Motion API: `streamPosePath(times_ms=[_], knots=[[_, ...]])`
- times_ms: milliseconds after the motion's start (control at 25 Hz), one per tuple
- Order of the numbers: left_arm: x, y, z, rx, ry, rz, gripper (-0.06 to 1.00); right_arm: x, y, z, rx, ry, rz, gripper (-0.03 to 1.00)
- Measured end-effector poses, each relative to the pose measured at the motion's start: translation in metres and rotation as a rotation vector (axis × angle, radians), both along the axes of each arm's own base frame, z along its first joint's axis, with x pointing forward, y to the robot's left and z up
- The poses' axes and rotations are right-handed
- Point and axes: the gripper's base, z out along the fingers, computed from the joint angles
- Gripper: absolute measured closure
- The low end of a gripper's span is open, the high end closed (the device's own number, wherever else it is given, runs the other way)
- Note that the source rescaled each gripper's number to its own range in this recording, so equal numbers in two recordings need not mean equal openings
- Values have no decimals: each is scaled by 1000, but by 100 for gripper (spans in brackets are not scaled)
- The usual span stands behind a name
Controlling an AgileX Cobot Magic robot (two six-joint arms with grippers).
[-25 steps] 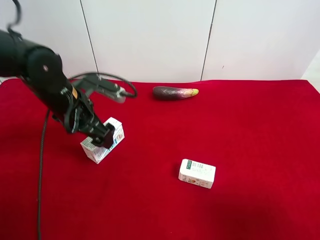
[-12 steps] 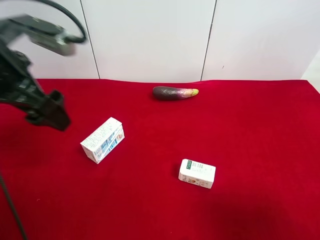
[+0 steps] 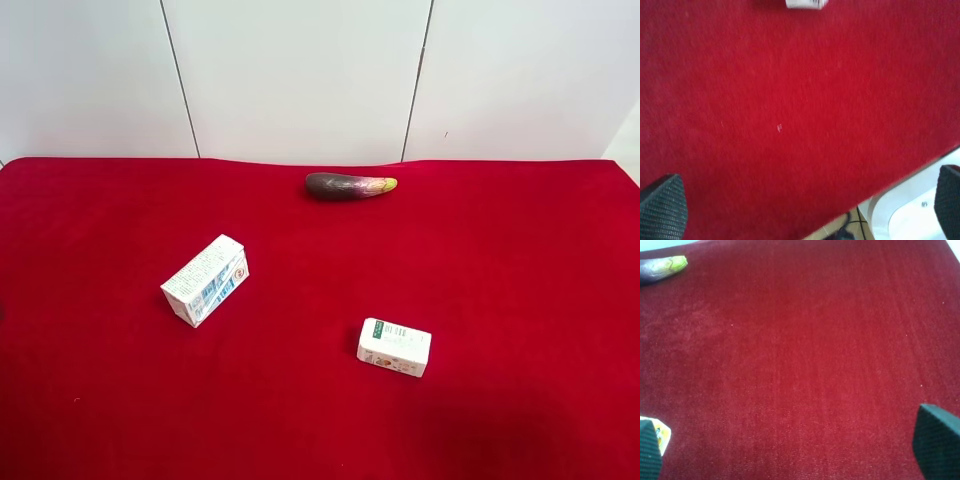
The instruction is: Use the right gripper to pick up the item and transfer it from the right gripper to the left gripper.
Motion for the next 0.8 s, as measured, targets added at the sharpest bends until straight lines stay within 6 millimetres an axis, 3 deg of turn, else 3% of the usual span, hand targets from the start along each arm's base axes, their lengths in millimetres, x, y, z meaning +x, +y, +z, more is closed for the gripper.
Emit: streamPosePath(times_ms=[240, 480, 800], knots=[[-49, 26, -34, -54, -125, 2, -5, 0, 0, 0, 0, 0, 0, -3], [-80, 42, -31, -187, -378, 5, -5, 0, 0, 0, 0, 0, 0, -3], [-93, 48, -35, -258, -495, 2, -5, 0, 0, 0, 0, 0, 0, -3]])
